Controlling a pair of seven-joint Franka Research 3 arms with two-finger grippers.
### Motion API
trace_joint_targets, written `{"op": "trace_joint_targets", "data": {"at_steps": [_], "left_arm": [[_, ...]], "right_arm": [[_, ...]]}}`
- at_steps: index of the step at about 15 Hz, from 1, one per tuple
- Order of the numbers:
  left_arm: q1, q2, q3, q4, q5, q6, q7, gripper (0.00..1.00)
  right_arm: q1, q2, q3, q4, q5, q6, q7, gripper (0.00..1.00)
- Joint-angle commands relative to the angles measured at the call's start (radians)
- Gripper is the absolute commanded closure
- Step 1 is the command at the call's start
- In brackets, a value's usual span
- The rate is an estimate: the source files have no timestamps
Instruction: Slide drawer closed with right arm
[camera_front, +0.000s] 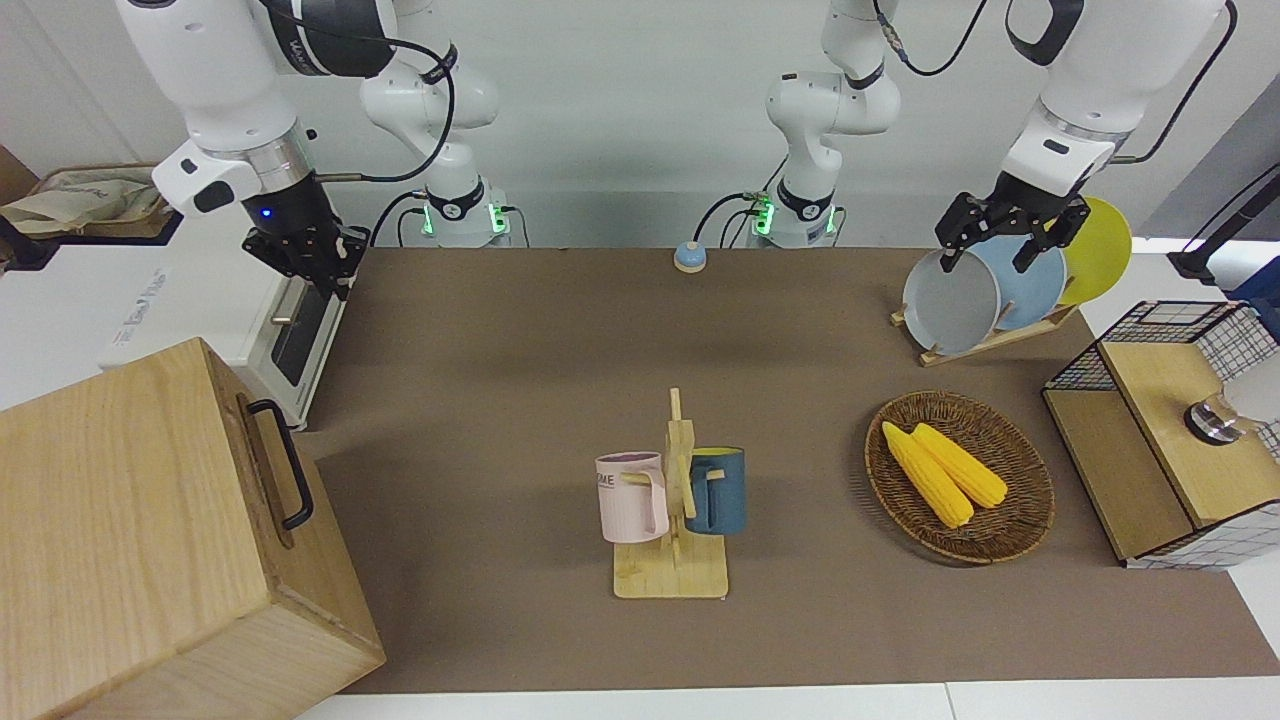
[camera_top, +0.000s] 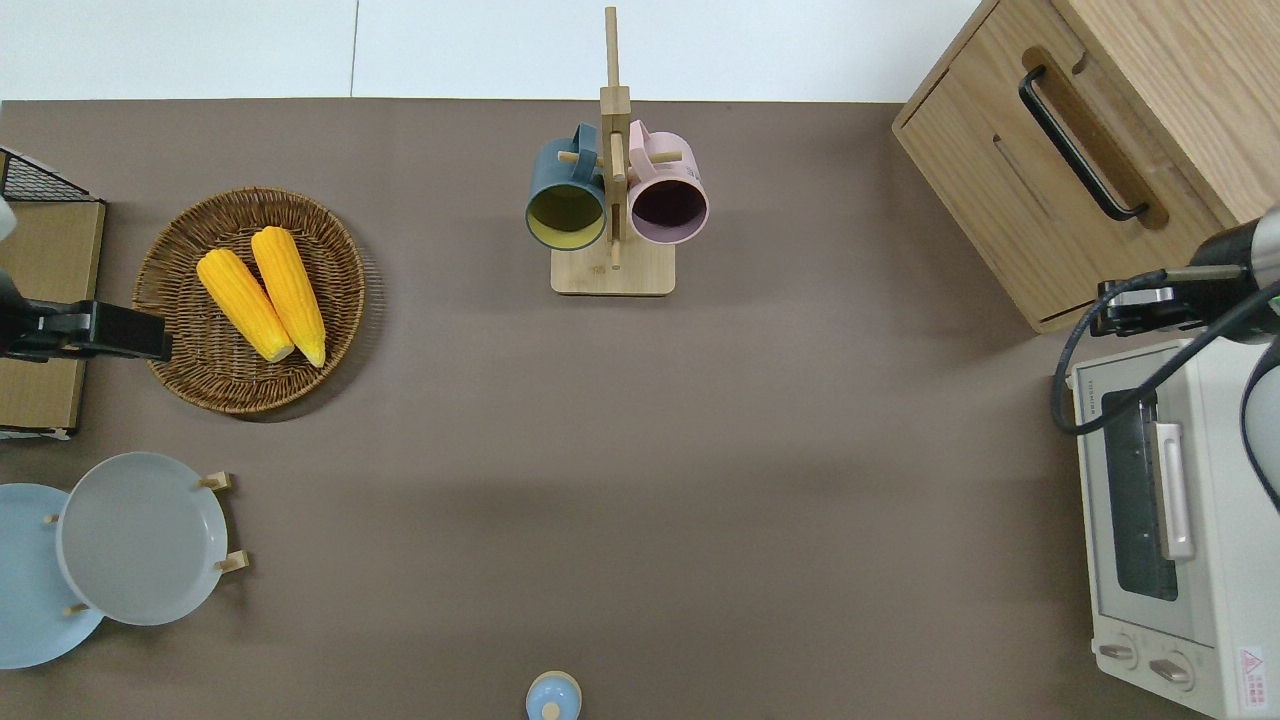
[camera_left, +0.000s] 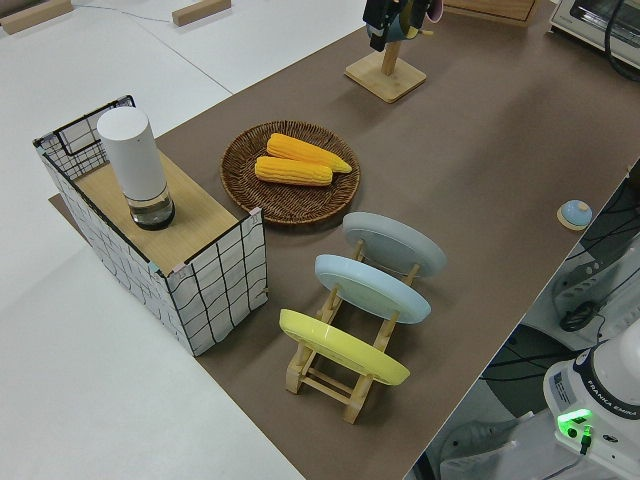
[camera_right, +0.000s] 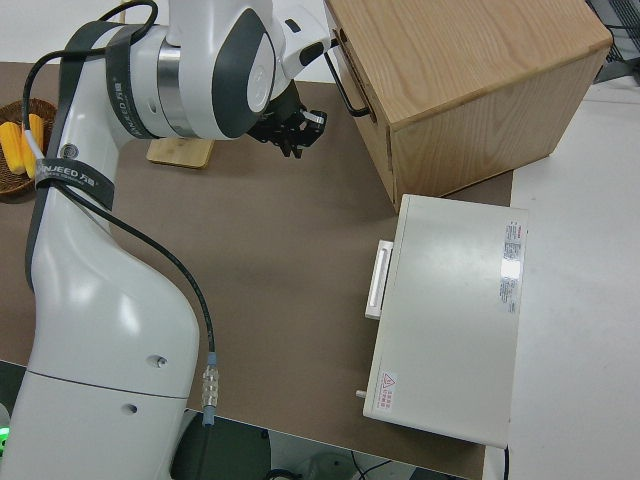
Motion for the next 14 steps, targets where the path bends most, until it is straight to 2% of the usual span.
{"op": "trace_joint_targets", "data": {"at_steps": [1,14], "left_arm": [[-0.017,0.013,0.017,0.02,0.012,0.0,0.008,0.0],[-0.017,0.013,0.017,0.02,0.012,0.0,0.008,0.0]], "right_arm": [[0.008,0.011,-0.007,0.027,0.019,0.0,0.018,0.018],[0.007,0.016,-0.001,0.047,-0.043,-0.015,-0.019,0.015]]}}
